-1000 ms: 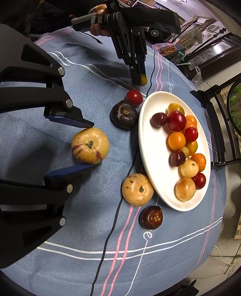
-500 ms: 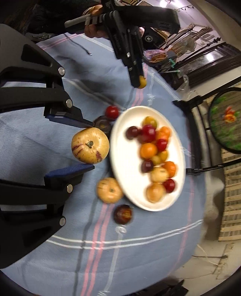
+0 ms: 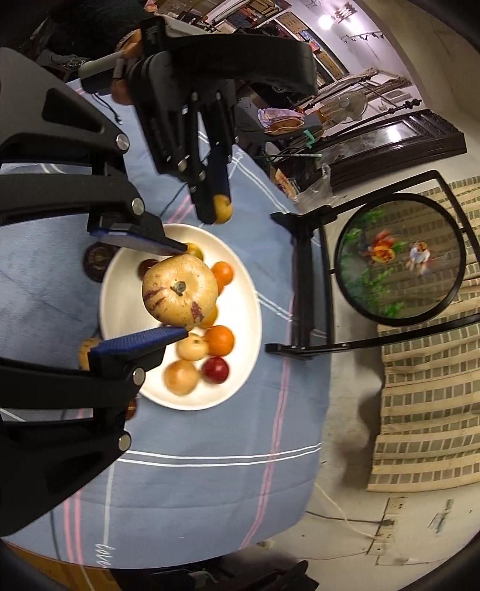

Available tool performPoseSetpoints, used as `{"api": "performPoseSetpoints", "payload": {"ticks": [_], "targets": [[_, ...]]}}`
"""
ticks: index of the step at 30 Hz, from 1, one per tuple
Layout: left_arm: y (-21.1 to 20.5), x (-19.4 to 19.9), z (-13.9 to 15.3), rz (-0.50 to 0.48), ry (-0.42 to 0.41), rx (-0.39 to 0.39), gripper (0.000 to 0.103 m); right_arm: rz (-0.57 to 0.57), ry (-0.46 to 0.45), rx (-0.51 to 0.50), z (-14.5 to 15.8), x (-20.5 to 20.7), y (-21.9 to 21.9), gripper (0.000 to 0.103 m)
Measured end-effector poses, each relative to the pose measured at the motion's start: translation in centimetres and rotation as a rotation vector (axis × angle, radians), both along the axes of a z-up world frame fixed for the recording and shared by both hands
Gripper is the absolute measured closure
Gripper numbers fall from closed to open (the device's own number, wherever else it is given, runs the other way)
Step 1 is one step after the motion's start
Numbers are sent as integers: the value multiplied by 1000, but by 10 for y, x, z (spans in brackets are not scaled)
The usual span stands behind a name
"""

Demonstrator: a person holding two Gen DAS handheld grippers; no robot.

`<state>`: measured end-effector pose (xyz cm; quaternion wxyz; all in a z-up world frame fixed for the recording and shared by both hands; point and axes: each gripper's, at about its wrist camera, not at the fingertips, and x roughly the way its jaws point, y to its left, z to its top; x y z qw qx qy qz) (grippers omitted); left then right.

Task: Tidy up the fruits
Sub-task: 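Carry both fruits onto the white plate and open both tools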

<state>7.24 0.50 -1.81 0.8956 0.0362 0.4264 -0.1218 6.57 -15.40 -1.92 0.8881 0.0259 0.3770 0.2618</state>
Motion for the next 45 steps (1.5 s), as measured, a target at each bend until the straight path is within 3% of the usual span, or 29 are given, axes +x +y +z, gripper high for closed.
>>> {"api": "performPoseSetpoints", "payload": {"ticks": [9, 18, 27, 35, 36, 37, 39, 40, 42, 45], "targets": [[-3, 25, -9, 31, 30, 12, 75, 14, 3, -8, -1, 30, 10, 63], [0, 53, -36, 54, 96, 52, 75, 9, 58, -47, -24, 66, 17, 63], [0, 72, -42, 56, 90, 55, 75, 23, 65, -45, -31, 91, 25, 63], [-9, 86, -56, 53, 118, 102, 75, 30, 155, -99, -56, 116, 36, 62], [-10, 87, -58, 51, 122, 106, 74, 28, 171, -103, -60, 119, 37, 62], [-11, 88, -60, 50, 124, 110, 63, 21, 183, -117, -63, 121, 38, 61], [-11, 89, -61, 62, 114, 122, 50, 4, 174, -136, -65, 125, 38, 58], [-10, 90, -62, 59, 116, 116, 45, -9, 167, -130, -64, 126, 36, 46], [-8, 90, -63, 64, 115, 114, 44, -22, 156, -100, -61, 126, 30, 37], [-7, 90, -62, 66, 114, 113, 44, -24, 126, -95, -53, 124, 26, 37]]}}
